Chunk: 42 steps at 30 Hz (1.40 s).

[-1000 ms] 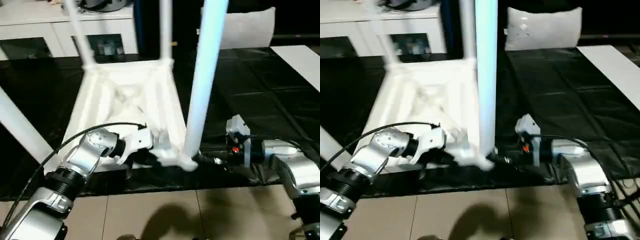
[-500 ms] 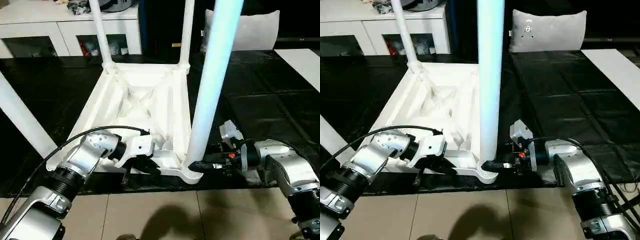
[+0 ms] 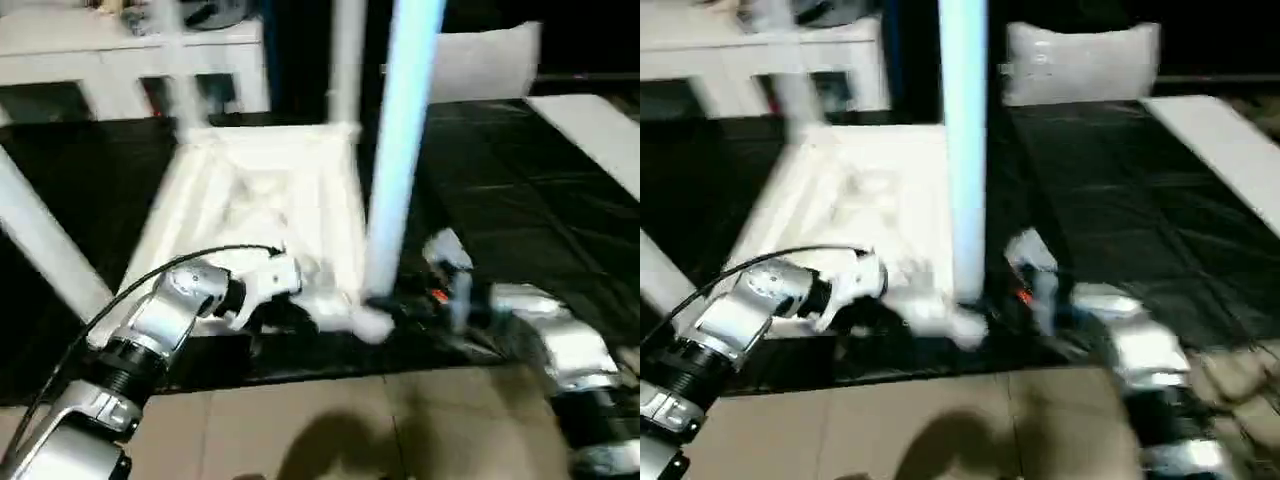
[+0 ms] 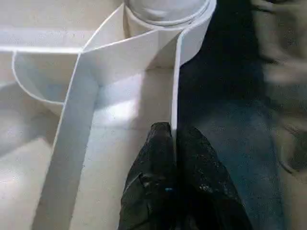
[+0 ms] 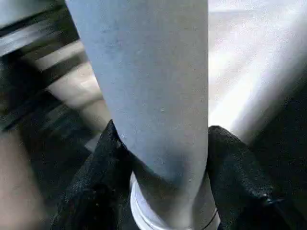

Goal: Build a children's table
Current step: Rotate leg to tighten

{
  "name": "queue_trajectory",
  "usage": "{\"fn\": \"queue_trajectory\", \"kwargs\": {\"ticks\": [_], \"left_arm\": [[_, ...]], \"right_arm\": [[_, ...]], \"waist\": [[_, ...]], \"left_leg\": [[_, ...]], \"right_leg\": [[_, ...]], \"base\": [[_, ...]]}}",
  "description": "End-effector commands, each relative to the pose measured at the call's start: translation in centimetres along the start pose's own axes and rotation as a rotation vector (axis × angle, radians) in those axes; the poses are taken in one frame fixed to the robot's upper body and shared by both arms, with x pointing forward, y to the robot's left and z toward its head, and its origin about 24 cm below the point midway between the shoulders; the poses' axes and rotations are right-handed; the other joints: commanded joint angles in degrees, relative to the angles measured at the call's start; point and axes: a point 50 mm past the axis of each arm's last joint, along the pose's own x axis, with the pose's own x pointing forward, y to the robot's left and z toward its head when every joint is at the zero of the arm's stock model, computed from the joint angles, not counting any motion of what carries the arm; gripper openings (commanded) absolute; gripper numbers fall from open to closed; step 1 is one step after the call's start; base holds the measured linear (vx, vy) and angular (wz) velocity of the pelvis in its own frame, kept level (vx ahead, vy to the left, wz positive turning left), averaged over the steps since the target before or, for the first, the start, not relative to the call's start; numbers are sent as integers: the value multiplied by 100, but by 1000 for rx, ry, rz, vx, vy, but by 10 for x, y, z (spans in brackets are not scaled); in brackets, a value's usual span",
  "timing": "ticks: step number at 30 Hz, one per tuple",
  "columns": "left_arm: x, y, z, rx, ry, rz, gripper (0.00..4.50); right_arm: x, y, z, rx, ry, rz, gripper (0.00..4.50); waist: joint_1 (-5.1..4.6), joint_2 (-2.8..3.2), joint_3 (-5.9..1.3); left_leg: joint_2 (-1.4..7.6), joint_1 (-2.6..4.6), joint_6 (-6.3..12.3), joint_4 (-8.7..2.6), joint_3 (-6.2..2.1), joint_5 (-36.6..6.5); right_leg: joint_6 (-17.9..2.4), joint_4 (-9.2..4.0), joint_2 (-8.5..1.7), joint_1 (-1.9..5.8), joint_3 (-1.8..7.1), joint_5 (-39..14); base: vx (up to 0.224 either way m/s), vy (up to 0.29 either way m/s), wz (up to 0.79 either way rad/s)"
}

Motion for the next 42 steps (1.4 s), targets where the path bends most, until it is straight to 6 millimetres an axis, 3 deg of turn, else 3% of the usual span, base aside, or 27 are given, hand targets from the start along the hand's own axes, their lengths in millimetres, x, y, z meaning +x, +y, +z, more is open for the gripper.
{"fn": "queue_trajectory", "kwargs": {"ticks": [1,2,3,4,5,6,7,8,9,11,12,15,16,17,20,21,24,27,28,29,31,33,38,40,42], "left_arm": [[16,-7,30,17,-137,-2,0],[17,-5,33,1,-151,29,0],[21,-2,38,-36,-179,91,0],[22,-1,40,-46,-183,105,0],[23,-2,41,-52,-184,108,0],[26,-3,41,-51,-183,111,0],[28,-3,42,-52,-180,116,0],[29,-3,42,-51,-178,116,0],[33,-6,41,-40,-160,113,0],[33,-6,40,-34,-149,112,0],[31,-6,39,-29,-142,112,0],[27,-3,35,-22,-129,121,0],[25,-3,33,-15,-125,115,0],[23,-3,30,-11,-121,110,0],[19,-3,26,8,-128,91,0],[15,-3,23,33,-133,65,0],[10,-4,20,71,-123,4,0],[4,-7,16,102,-101,-69,0],[3,-7,16,105,-97,-74,0],[0,-7,12,136,-60,-124,0],[-5,-7,10,161,-29,-159,0],[-10,-5,9,192,-9,-205,0],[-16,-6,8,209,14,-274,0],[-17,-7,8,217,20,-301,0],[-17,-8,9,218,14,-323,0]], "right_arm": [[9,-9,-6,47,56,-215,198],[11,-9,-6,47,47,-244,198],[16,-6,-4,84,5,-273,198],[17,-5,-3,99,-8,-278,198],[18,-4,-3,96,-10,-288,198],[20,-3,-4,73,-11,-288,198],[21,-2,-4,48,-11,-289,232],[20,-2,-4,48,-14,-291,252],[20,-1,-3,53,-39,-300,265],[18,0,1,73,-79,-276,281],[16,1,2,69,-92,-254,297],[11,3,2,44,-93,-211,317],[7,2,0,25,-85,-182,317],[3,2,-2,11,-79,-158,341],[-11,-1,-4,-34,-65,-78,362],[-20,-4,-5,-64,-54,-12,372],[-29,-7,-4,-87,-33,59,402],[-38,-13,-2,-127,2,120,424],[-39,-13,-1,-130,5,126,424],[-45,-17,1,-152,37,177,424],[-49,-18,2,-171,68,215,424],[-53,-14,2,-170,91,324,424],[-55,-9,-1,-186,116,445,390],[-54,-8,-3,-182,125,476,377],[-52,-7,-3,-178,120,500,358]], "waist": [[-50,41,-360],[-177,5,-345],[-213,52,-361],[-213,52,-361],[-271,21,-383],[-288,27,-381],[-293,52,-378],[-292,36,-383],[-272,34,-397],[-243,33,-407],[-218,-5,-426],[-117,36,-459],[-117,36,-459],[-47,43,-470],[-5,38,-441],[14,-6,-433],[64,19,-427],[85,35,-433],[89,28,-435],[111,-23,-449],[171,13,-444],[257,-2,-452],[357,10,-455],[376,-69,-448],[403,-22,-433]], "left_leg": [[70,-27,-1,-377,-81,-1451],[71,-45,81,-362,-91,-1588],[97,-7,145,-371,-100,-1648],[97,-7,145,-371,-100,-1648],[105,-61,218,-403,-131,-1540],[109,-73,259,-418,-136,-1534],[95,-55,273,-411,-126,-1532],[84,-43,284,-401,-111,-1494],[65,-71,345,-403,-95,-1263],[74,-81,392,-404,-89,-1127],[90,-97,428,-406,-92,-927],[129,-118,578,-389,-94,-435],[129,-118,578,-389,-94,-435],[138,-117,646,-383,-86,-335],[140,-100,653,-398,-62,-607],[121,-94,637,-400,-52,-721],[141,-71,586,-412,-59,-837],[150,-80,576,-409,-65,-804],[153,-78,577,-409,-62,-788],[153,-78,607,-404,-59,-740],[168,-85,656,-397,-58,-642],[167,-67,701,-389,-35,-627],[205,-55,628,-395,-34,-617],[209,-58,605,-404,-29,-640],[193,-53,548,-403,-26,-740]], "right_leg": [[334,-644,-306,401,129,-3262],[403,-706,-306,412,77,-3204],[360,-730,-325,404,85,-3078],[360,-730,-325,404,85,-3078],[202,-656,-332,439,135,-2667],[132,-627,-329,430,163,-2581],[94,-628,-328,412,177,-2584],[53,-632,-336,399,190,-2582],[-67,-590,-339,419,229,-2427],[-104,-573,-344,428,241,-2346],[-162,-531,-344,439,265,-2151],[-374,-394,-343,447,328,-1505],[-374,-394,-343,447,328,-1505],[-436,-360,-345,447,345,-1306],[-410,-395,-338,438,341,-1565],[-357,-439,-334,434,326,-1781],[-242,-461,-337,421,331,-2048],[-305,-437,-333,418,335,-1910],[-323,-433,-333,416,342,-1880],[-371,-416,-327,419,340,-1796],[-420,-376,-333,417,359,-1706],[-462,-368,-331,402,357,-1713],[-499,-357,-351,383,376,-1749],[-499,-357,-353,382,377,-1805],[-443,-382,-361,377,372,-2033]], "base": [[0,0,0],[0,0,0],[0,0,0],[0,0,0],[0,0,0],[0,0,0],[0,0,0],[0,0,0],[0,0,0],[0,0,0],[0,0,0],[0,0,0],[0,0,0],[0,0,0],[0,0,0],[0,0,0],[0,0,0],[0,0,0],[0,0,0],[0,0,0],[0,0,0],[0,0,0],[0,0,0],[0,0,0],[0,0,0]]}}
